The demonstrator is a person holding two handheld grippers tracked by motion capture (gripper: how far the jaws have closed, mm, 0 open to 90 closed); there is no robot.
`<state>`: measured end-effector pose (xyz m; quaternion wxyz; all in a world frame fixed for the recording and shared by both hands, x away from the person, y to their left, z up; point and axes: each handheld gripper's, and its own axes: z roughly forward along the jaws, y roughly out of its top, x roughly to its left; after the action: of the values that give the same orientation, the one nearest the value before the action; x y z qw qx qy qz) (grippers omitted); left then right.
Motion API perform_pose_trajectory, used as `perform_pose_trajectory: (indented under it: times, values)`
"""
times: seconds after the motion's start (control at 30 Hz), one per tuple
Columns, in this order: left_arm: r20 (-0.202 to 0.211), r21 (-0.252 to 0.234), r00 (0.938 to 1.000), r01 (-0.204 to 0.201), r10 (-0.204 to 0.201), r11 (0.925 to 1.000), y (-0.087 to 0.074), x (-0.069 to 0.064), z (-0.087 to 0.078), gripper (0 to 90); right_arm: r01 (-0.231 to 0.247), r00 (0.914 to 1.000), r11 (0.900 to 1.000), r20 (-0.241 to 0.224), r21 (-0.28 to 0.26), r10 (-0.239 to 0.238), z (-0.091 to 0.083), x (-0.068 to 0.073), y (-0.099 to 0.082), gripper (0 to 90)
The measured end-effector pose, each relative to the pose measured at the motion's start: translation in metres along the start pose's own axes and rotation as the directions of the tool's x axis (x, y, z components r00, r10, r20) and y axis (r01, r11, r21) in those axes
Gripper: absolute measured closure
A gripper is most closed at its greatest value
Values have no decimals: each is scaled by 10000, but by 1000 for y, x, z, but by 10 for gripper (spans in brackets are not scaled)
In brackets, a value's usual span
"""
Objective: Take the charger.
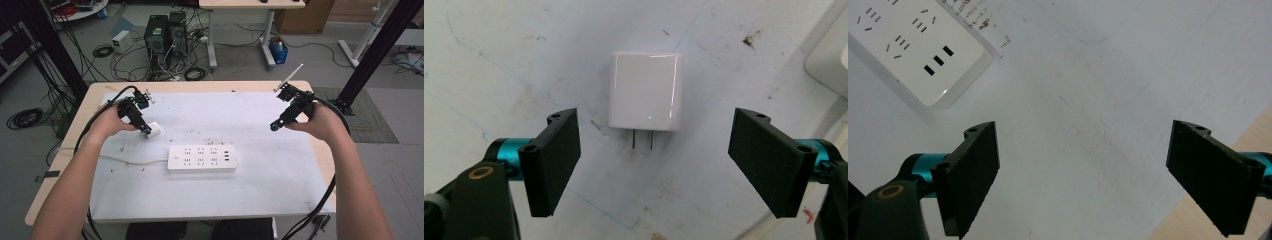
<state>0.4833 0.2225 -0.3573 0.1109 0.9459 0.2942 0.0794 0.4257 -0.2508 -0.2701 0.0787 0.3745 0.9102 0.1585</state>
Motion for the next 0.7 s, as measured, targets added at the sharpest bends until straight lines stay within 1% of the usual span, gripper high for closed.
perform_pose_trajectory:
  times: [0.07,0.1,0.13,0.17,0.2,0.27,0.3,0.37,0.4,0.43,0.47,0.5,0.53,0.6,0.7]
  values:
    - [60,16,10000,60,-60,10000,0,1,3,211,29,10000,10000,0,15,-29,0,0,0,131]
    - [119,94,9999,-24,23,10000,0,3,5,211,23,10000,10000,-21,1,-23,1,0,0,131]
    - [155,148,9999,30,-33,9999,0,4,9,211,-28,10000,10000,10,2,28,1,0,0,131]
    - [177,226,9998,-12,8,9997,1,6,11,211,-28,10000,10000,10,2,28,1,0,0,131]
    - [237,234,9997,87,-92,9997,1,6,14,211,-27,10000,10000,-3,-13,27,2,0,0,132]
    - [228,285,9997,50,-57,9996,2,8,19,211,-77,10000,10000,1,14,77,2,0,0,131]
    - [215,352,9998,21,-28,9994,3,9,22,211,15,10000,10000,16,10,-15,3,0,-1,132]
    - [163,477,9999,14,-22,9989,3,10,26,211,7,10000,10000,23,17,-7,3,0,-1,131]
    - [183,569,9998,97,-108,9983,4,11,29,211,22,10000,10000,41,-14,-22,2,-1,-1,131]
    - [180,663,9998,76,-88,9978,4,11,30,212,11,10000,10000,6,-53,-11,2,-1,-1,131]
    - [135,667,9998,130,-140,9977,4,12,33,212,-23,10000,10000,-4,-76,23,2,0,-1,131]
    - [226,638,9994,230,-244,9977,4,12,35,216,-36,10000,10000,-5,-50,36,2,0,-1,131]
    - [258,684,9993,243,-261,9974,4,12,36,216,-36,10000,10000,-5,-50,36,2,0,-1,131]
    - [193,748,9997,149,-164,9971,5,12,39,216,-51,10000,10000,-18,-71,51,2,0,-2,131]
    - [180,917,9997,128,-145,9957,6,11,43,223,-109,9999,9999,-60,-134,108,2,0,-3,131]
